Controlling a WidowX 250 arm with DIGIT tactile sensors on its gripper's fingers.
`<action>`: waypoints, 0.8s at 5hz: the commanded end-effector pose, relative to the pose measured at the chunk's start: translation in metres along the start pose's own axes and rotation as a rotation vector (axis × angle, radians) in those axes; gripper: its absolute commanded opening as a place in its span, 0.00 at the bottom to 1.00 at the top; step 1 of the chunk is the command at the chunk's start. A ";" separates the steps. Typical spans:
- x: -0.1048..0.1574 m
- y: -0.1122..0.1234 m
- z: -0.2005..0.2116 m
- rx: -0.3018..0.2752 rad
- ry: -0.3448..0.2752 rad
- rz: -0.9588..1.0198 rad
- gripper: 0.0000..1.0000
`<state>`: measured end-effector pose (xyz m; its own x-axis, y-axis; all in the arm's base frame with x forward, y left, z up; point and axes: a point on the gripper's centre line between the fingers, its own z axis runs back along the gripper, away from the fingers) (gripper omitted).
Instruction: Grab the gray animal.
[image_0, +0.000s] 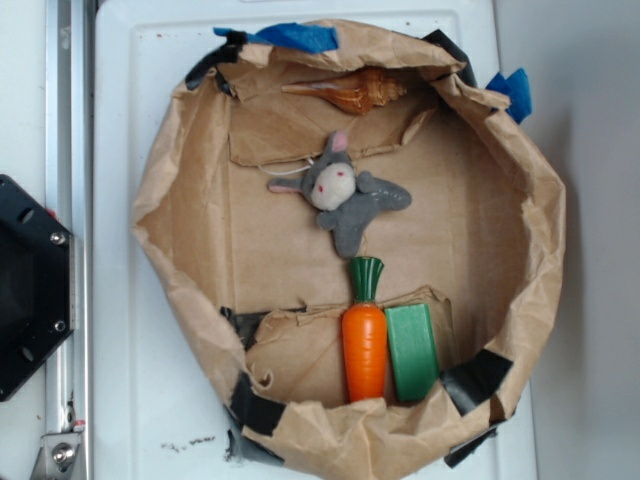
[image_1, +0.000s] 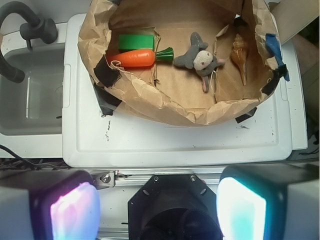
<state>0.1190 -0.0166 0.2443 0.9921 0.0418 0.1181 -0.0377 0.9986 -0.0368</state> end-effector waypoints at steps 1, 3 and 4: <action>0.000 0.000 0.000 0.000 0.000 0.000 1.00; 0.097 0.034 -0.024 0.050 -0.013 -0.148 1.00; 0.123 0.034 -0.043 -0.048 -0.011 -0.281 1.00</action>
<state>0.2414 0.0194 0.2020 0.9608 -0.2587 0.0995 0.2655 0.9620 -0.0632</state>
